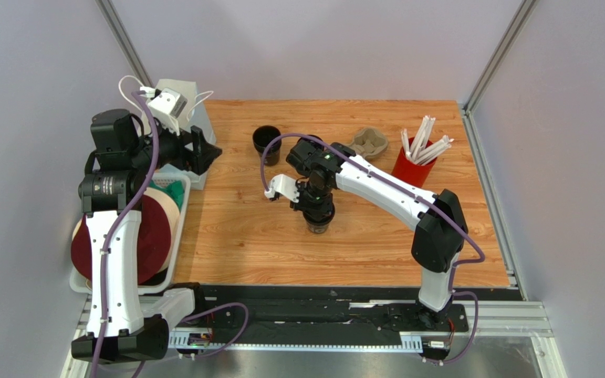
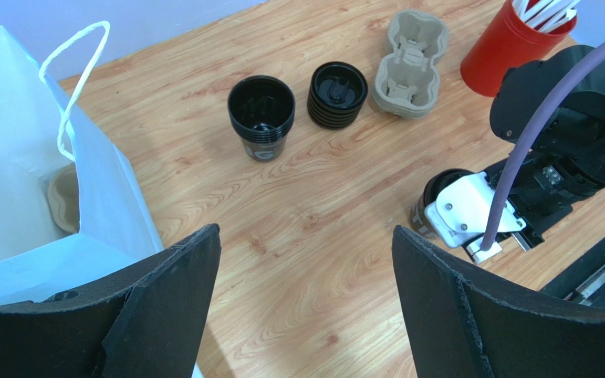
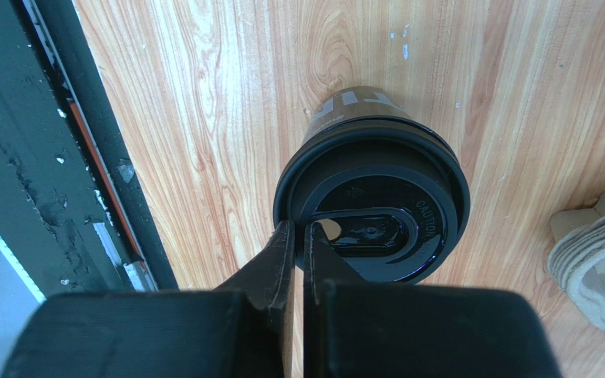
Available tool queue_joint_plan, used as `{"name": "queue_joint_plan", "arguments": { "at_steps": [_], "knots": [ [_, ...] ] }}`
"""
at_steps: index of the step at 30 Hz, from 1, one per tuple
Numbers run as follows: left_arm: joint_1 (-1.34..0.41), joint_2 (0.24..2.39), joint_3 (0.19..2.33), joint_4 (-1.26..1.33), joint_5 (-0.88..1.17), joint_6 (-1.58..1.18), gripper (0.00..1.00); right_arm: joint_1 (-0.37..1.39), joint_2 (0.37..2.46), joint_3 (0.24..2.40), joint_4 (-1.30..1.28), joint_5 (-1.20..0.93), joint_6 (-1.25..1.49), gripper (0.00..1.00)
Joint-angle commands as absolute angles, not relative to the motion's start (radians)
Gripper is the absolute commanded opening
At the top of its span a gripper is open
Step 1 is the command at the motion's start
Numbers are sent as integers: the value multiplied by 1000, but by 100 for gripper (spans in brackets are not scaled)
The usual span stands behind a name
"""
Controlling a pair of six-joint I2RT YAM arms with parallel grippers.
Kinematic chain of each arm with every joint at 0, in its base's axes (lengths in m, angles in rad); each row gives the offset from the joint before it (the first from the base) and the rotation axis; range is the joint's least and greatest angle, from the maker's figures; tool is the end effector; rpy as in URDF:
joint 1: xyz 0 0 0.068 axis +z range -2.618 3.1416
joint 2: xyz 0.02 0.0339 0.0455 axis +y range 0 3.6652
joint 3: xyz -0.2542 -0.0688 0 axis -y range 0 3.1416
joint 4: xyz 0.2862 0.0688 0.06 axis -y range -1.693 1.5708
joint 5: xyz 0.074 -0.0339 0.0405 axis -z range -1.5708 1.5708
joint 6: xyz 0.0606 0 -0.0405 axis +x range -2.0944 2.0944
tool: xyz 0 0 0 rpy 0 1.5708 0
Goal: Pack the takeout coffee
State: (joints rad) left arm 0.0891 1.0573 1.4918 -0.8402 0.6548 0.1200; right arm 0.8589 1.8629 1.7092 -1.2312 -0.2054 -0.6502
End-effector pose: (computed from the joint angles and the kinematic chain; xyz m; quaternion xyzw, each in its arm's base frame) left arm 0.2440 -0.0153 0.4616 0.1891 0.7879 -0.2127 0.5461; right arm 0.2584 0.3184 0.2414 -0.6853 0.7151 0.1111 0.0812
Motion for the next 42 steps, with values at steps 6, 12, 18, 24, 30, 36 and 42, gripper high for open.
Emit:
{"name": "queue_joint_plan", "arguments": {
  "at_steps": [6,12,18,24,30,36,42],
  "knots": [
    [109,1040,1476,-796,690,110,88,871,1867,1727,-1189,-170,-638,0],
    [114,1039,1473,-792,698,106,88,870,1867,1713,-1183,-178,-638,0],
    [117,1040,1473,-788,703,104,88,870,1868,1697,-1180,-181,-638,0],
    [118,1042,1473,-788,707,104,88,870,1868,1680,-1174,-179,-638,0],
    [120,1042,1470,-787,710,100,88,870,1870,1664,-1170,-178,-638,0],
    [121,1040,1468,-785,712,100,88,870,1873,1669,-1170,-181,-637,7],
    [123,1042,1467,-784,713,98,88,871,1859,1681,-1167,-169,-635,28]
  ]
}}
